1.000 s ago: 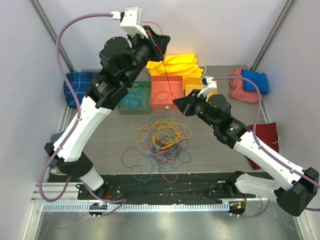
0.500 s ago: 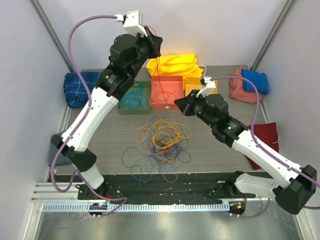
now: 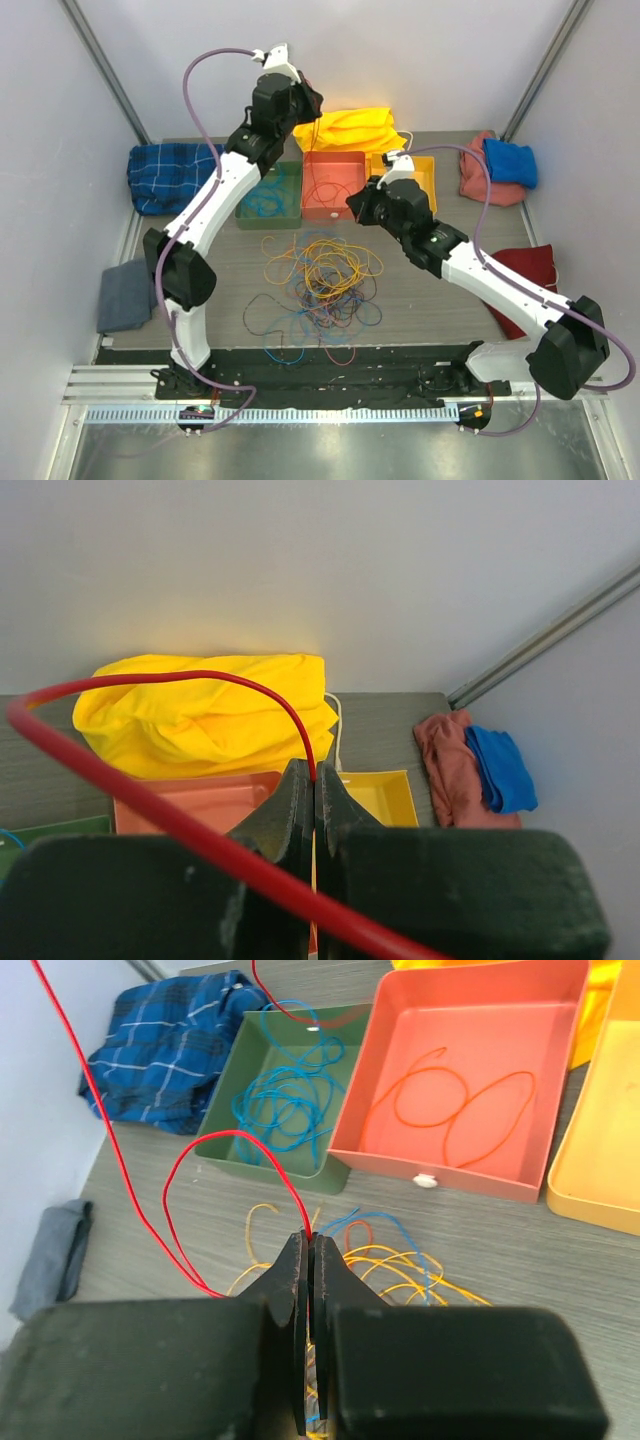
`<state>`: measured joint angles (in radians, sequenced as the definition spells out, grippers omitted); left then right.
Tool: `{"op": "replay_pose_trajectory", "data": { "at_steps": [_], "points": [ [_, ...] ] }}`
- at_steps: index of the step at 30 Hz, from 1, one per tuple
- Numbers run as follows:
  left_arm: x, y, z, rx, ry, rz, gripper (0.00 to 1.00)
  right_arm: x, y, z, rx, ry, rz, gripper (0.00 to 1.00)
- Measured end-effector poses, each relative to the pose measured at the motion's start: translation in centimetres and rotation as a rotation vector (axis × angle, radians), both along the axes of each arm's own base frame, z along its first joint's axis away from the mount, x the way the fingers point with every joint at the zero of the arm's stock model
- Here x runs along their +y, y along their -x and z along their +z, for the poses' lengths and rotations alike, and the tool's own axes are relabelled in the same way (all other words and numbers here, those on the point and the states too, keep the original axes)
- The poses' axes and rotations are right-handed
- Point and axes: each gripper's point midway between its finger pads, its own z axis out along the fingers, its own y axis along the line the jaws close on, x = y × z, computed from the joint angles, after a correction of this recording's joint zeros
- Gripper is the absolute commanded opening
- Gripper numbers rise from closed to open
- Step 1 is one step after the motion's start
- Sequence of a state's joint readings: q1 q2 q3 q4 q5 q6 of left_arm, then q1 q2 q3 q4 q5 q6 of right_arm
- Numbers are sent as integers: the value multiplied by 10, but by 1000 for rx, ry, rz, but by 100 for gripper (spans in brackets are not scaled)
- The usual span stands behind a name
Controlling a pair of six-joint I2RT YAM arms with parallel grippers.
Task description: Untangle the cables
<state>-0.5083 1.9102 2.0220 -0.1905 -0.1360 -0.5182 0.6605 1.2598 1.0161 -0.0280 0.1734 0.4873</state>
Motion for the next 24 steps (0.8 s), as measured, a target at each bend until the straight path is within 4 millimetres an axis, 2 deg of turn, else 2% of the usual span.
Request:
{"op": "replay_pose_trajectory", "data": {
  "at_steps": [4, 8, 12, 17, 20, 24],
  "points": [
    [-5, -19, -16, 28, 21, -16, 0, -6, -14, -12, 13, 23, -39, 1],
    [-12, -24, -30, 57, 32, -42, 0, -16, -27, -19, 19, 30, -82, 1],
    [-15, -24, -32, 59, 37, -58, 0, -21, -36, -23, 20, 29, -107, 1],
    [-18, -30, -32, 42, 57, -68, 0, -18, -48, -34, 27, 32, -118, 1],
    [-22, -42, -53, 66, 64, -66, 0, -13, -64, -50, 42, 38, -130, 1],
    [-33, -56, -107, 154, 54, -80, 0, -4, -95, -76, 68, 54, -152, 1]
  ]
}}
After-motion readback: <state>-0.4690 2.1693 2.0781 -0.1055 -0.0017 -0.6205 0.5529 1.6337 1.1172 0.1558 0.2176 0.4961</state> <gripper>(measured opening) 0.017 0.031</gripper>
